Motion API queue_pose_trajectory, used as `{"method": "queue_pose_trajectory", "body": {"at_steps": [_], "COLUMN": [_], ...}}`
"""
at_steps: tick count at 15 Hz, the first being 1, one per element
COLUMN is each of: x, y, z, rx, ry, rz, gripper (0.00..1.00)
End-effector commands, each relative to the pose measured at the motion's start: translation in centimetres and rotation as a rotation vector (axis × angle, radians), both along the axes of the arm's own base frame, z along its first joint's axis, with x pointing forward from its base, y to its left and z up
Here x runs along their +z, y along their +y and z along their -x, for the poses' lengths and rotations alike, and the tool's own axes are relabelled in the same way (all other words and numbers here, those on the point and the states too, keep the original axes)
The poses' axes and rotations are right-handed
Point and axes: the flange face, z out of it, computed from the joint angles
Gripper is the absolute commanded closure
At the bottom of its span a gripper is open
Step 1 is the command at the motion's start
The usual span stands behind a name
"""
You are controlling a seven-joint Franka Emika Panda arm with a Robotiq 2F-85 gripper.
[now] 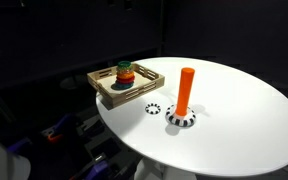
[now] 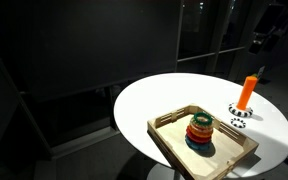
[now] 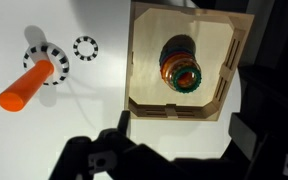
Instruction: Take the ring off of the stack of rings
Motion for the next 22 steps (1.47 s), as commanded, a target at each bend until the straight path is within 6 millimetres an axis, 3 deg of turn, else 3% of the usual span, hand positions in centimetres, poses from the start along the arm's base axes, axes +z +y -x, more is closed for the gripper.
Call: {"method": "queue_pose_trajectory", "body": {"at_steps": [1,2,8,13,22], "x": [0.3,-0.1,-0.7,-2.5,-8.8], "y": [1.3,0.9,1.1,3.1,6.2], "z": [-1.1,-0.4,-0.4,-1.2,-3.3], "rx": [0.017,0.02,0.027,0.062,0.119], "ry": [-0.015,-0.006,0.004,0.016,-0.002], "rz": [0.062,0.038,0.045,0.079,0.063], "gripper": [0.0,0.0,0.0,0.0,0.0]}}
